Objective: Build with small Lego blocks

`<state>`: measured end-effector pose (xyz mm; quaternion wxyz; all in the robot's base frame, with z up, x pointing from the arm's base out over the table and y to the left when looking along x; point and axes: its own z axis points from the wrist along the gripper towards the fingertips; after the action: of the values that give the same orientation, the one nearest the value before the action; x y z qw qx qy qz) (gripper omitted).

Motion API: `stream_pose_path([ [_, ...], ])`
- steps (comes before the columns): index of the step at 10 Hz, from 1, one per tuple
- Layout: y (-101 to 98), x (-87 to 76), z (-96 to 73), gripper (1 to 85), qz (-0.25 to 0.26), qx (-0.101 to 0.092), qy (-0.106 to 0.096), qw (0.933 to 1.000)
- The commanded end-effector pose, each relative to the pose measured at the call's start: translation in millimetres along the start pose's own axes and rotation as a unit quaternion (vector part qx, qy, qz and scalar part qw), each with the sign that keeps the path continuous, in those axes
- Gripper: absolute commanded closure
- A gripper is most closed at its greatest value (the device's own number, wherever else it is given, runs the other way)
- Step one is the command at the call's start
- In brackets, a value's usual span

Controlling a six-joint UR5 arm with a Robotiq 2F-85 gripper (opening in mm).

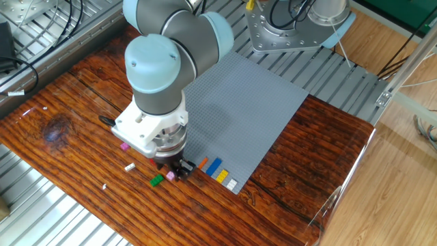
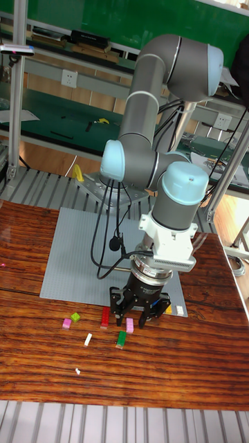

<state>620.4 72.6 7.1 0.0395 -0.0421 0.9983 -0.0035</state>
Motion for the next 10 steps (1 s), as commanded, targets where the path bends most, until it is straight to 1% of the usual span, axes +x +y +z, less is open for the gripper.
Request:
stream_pose_path([
  [1, 1.7, -0.4, 4.4, 36.0, 0.002, -0.004, -0.004, 1.0],
  [4, -0.2, 0.6, 4.3, 40.0, 0.004, -0.001, -0.004, 1.0],
  [5, -0.7, 0.4, 4.1, 43.0, 0.004, 0.0, -0.004, 1.0],
  [10, 0.8, 2.8, 0.0, 46.3, 0.008, -0.001, -0.004, 1.0],
])
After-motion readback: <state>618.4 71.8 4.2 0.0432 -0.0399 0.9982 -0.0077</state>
